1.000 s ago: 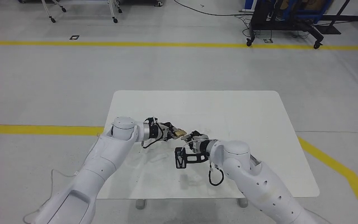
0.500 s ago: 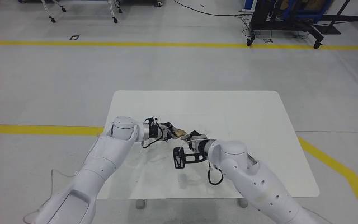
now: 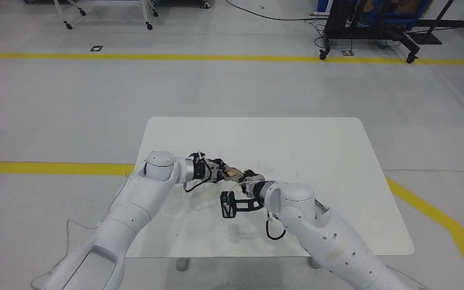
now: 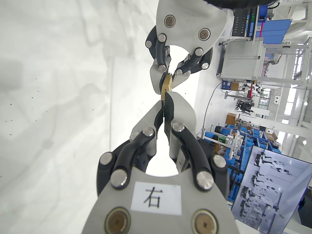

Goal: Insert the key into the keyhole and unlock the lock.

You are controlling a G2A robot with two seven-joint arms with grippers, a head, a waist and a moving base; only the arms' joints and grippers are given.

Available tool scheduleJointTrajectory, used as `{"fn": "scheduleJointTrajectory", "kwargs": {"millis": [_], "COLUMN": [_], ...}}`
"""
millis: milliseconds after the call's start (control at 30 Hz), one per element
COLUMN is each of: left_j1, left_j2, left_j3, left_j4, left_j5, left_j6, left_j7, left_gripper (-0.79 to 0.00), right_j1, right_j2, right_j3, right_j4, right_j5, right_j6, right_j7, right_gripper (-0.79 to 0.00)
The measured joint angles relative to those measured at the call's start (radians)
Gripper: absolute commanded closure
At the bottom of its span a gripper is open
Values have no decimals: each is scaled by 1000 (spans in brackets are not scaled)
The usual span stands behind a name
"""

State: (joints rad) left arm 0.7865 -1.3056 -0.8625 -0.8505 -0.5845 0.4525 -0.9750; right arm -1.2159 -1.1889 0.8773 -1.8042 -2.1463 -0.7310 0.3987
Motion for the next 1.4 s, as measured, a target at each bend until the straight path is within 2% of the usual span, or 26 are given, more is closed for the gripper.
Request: {"fn": "scheduleJointTrajectory", "kwargs": {"millis": [167,200,233,600,900,1000,1167,1200,1233,1267,1300,1400], "left_j1": [-3,-4,-4,-7,6,18,49,55,62,67,72,91], "left_j2": [-1,-2,-2,-1,2,5,10,11,13,14,16,20], "left_j3": [1,1,0,-12,-40,-58,-87,-91,-98,-102,-105,-118], "left_j4": [6,7,8,14,-12,-29,-76,-85,-97,-105,-114,-142], "left_j5": [-5,-4,-5,-8,-18,-15,-7,-9,-8,-3,3,19], "left_j6": [3,3,2,-12,-107,-164,-256,-267,-284,-298,-312,-355], "left_j7": [-22,-22,-23,-23,2,32,96,98,100,103,106,122], "left_gripper": [0,0,0,0,0,0,0,0,0,0,0,0], "right_j1": [8,7,4,-15,-17,-48,-124,-136,-150,-157,-161,-157], "right_j2": [-4,-4,-4,-2,-2,3,22,24,25,26,25,21], "right_j3": [-2,0,4,33,36,81,202,217,231,237,237,227], "right_j4": [-2,-5,-10,-31,-34,-48,-1,13,34,48,61,101], "right_j5": [-3,-3,-1,34,37,93,219,233,253,267,281,301], "right_j6": [-2,-1,1,6,9,82,193,210,232,246,254,284], "right_j7": [16,19,24,17,14,-82,-355,-396,-440,-465,-485,-501], "right_gripper": [0,-228,-785,-785,-785,-785,-785,-711,-576,-505,-385,-369]}}
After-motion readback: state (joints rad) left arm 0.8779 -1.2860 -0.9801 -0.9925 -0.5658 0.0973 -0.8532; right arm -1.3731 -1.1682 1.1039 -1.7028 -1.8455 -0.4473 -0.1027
